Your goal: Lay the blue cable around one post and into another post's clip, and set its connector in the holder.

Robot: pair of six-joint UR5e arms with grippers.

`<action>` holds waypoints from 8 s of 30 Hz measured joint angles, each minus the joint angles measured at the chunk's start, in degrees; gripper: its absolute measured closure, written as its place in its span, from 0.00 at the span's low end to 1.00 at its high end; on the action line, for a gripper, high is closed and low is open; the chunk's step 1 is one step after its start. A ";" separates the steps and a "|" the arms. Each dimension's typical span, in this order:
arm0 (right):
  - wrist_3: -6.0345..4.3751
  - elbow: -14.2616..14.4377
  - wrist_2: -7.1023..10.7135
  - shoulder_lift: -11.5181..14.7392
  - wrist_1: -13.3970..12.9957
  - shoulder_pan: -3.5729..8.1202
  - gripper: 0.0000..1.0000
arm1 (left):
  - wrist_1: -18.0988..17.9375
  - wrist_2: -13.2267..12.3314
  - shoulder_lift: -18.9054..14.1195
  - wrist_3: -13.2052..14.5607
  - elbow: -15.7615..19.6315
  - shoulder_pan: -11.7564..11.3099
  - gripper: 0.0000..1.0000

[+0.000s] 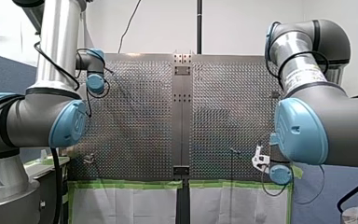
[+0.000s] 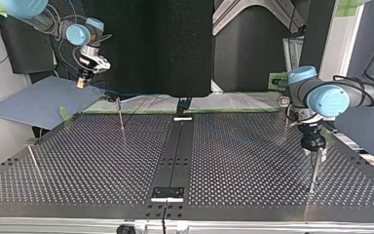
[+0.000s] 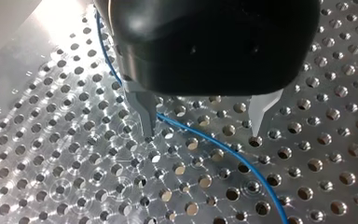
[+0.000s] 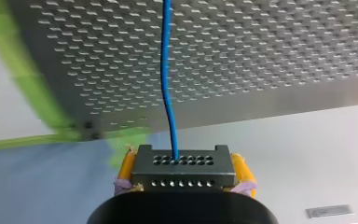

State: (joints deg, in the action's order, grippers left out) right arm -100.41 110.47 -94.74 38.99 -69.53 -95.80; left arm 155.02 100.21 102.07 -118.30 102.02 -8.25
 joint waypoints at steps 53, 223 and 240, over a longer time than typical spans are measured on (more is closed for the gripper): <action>11.03 -1.23 25.02 2.56 6.49 4.96 1.00 | 2.23 1.23 0.00 1.17 0.00 1.00 0.00; 8.37 -2.58 37.84 2.56 6.94 3.06 1.00 | 59.18 1.22 -27.95 27.86 -9.58 3.27 0.00; 8.57 -2.68 37.82 2.55 7.14 3.03 1.00 | 57.32 -0.21 -28.54 27.67 -8.99 3.62 0.00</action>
State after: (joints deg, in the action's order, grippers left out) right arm -91.83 107.79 -56.92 41.55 -62.39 -92.77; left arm 212.35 100.00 73.53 -90.63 93.02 -4.63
